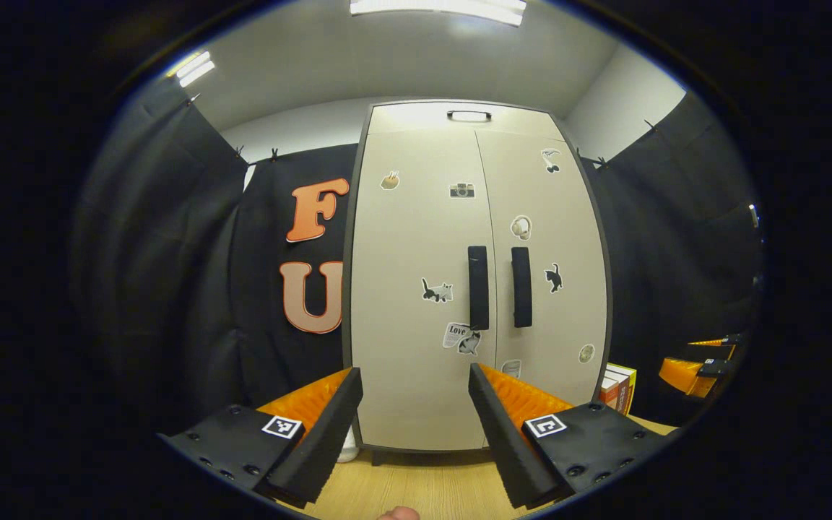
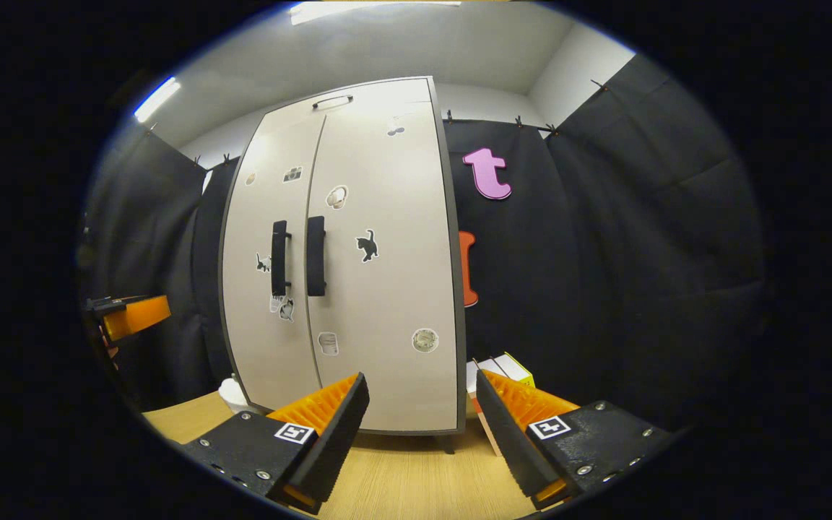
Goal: Grab one shoe with the right hand and put it into the shoe cabinet, grab the other shoe with the left hand and put it into the shoe cabinet; then close the right door with the right hand and the left door with the left hand.
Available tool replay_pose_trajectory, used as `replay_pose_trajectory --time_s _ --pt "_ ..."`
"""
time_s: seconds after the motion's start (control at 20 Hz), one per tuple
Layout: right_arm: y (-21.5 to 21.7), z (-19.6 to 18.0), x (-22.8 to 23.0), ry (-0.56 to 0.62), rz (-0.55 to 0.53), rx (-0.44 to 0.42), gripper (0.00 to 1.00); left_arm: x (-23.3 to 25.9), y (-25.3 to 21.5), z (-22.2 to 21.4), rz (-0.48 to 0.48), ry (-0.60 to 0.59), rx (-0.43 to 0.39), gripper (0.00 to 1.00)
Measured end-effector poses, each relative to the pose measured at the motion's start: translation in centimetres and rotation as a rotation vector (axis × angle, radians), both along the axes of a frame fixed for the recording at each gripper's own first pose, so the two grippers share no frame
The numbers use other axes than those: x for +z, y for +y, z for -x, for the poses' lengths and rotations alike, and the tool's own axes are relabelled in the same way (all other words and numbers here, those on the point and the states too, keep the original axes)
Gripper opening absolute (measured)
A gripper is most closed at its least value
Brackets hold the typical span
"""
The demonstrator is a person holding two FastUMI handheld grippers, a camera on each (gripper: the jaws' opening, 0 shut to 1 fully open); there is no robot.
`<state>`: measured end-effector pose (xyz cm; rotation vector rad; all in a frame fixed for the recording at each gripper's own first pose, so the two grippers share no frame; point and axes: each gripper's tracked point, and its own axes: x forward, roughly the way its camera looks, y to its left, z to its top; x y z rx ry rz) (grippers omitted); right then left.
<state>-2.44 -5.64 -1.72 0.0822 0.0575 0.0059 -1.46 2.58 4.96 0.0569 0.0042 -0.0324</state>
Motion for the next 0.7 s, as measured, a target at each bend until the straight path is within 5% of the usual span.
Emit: replay_pose_trajectory --time_s 0.7 --pt "-0.6 1.7 -0.4 0.013 -0.004 -0.019 0.92 -1.4 1.7 2.1 0.074 0.047 0.03 0.97"
